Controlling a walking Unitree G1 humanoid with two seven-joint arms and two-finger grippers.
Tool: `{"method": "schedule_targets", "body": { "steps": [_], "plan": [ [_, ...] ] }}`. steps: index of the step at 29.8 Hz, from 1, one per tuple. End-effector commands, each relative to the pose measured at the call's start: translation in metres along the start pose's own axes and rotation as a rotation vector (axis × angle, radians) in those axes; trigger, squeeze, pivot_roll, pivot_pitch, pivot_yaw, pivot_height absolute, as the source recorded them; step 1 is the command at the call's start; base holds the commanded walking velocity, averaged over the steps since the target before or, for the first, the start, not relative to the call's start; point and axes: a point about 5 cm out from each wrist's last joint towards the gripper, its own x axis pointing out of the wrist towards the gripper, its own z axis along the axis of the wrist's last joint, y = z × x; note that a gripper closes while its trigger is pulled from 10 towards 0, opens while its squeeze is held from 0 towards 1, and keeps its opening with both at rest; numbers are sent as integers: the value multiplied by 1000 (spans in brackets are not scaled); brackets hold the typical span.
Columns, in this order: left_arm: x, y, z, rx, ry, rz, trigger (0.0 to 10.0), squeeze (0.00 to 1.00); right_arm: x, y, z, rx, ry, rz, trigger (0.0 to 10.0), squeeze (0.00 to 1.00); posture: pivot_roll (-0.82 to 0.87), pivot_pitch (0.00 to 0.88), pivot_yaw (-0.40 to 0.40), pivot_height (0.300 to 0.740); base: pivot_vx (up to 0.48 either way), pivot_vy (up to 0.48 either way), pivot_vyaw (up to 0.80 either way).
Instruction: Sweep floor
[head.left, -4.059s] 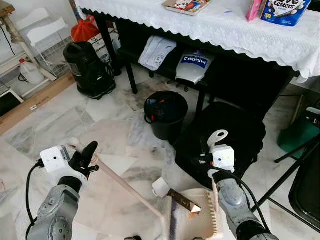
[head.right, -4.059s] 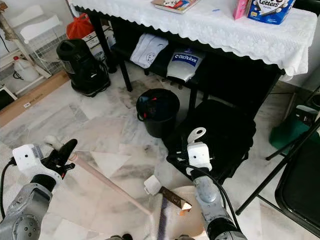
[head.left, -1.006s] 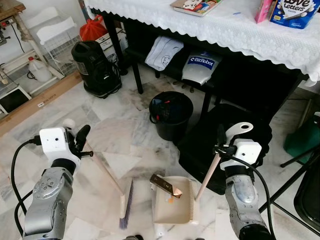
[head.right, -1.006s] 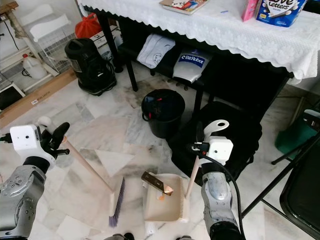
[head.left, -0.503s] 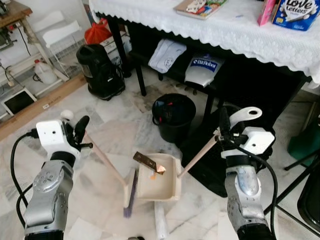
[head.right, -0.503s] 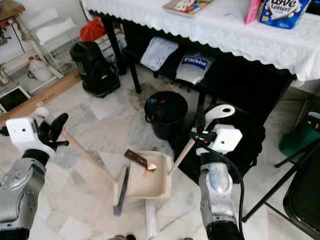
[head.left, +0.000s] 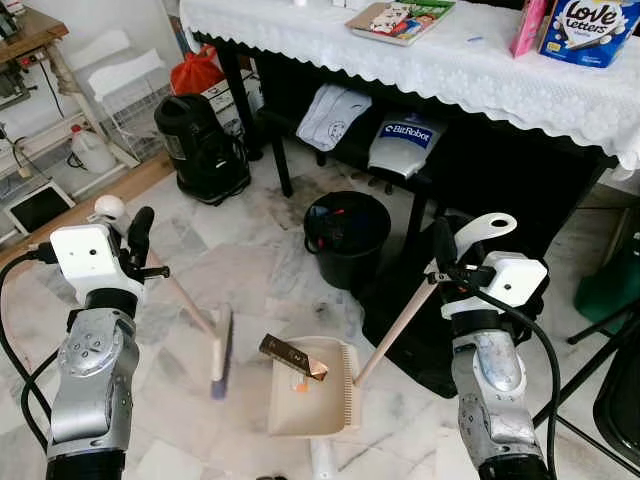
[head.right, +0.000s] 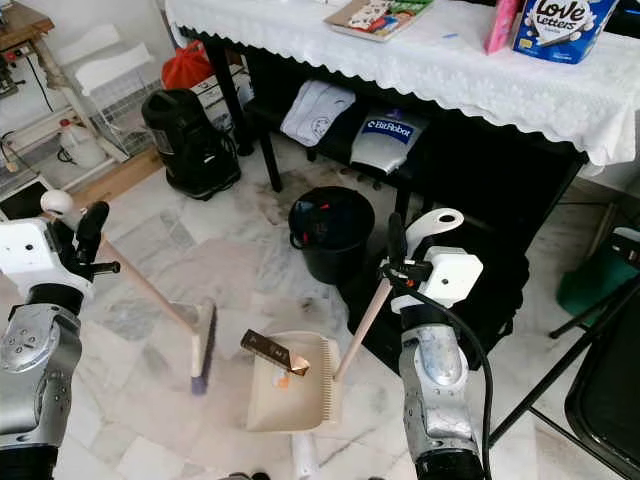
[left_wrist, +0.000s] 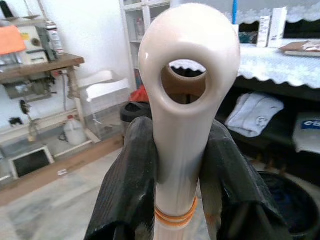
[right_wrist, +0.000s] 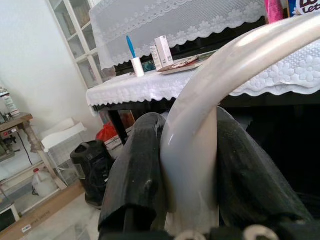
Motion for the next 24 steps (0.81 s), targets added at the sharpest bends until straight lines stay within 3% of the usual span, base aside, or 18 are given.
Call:
{"method": "schedule_targets", "body": {
  "steps": [1, 13, 16, 18, 21, 24],
  "plan": [
    [2, -3, 10, -41, -44, -29, 10000, 0, 4, 6, 12, 22, -58, 18, 10000, 0, -3, 101, 115, 740, 0, 0, 0],
    [7, -16, 14, -209, -20, -147, 10000, 0, 12, 11, 18, 30, -81, 25, 10000, 0, -7, 62, 123, 740, 0, 0, 0],
    [8, -16, 16, -192, -30, -151, 10000, 0, 14, 13, 21, 34, -96, 28, 10000, 0, -7, 62, 123, 740, 0, 0, 0],
    [9, -7, 20, -92, -73, -77, 10000, 0, 17, 15, 26, 38, -114, 34, 10000, 0, -13, 41, 119, 740, 0, 0, 0],
    [8, 2, 25, -24, -117, -6, 10000, 0, 20, 17, 30, 36, -127, 37, 10000, 0, -31, 17, 110, 740, 0, 0, 0],
    [0, -2, 29, 21, -140, -18, 10000, 0, 21, 16, 34, 37, -141, 22, 10000, 0, -43, 2, 102, 740, 0, 0, 0]
  ]
}}
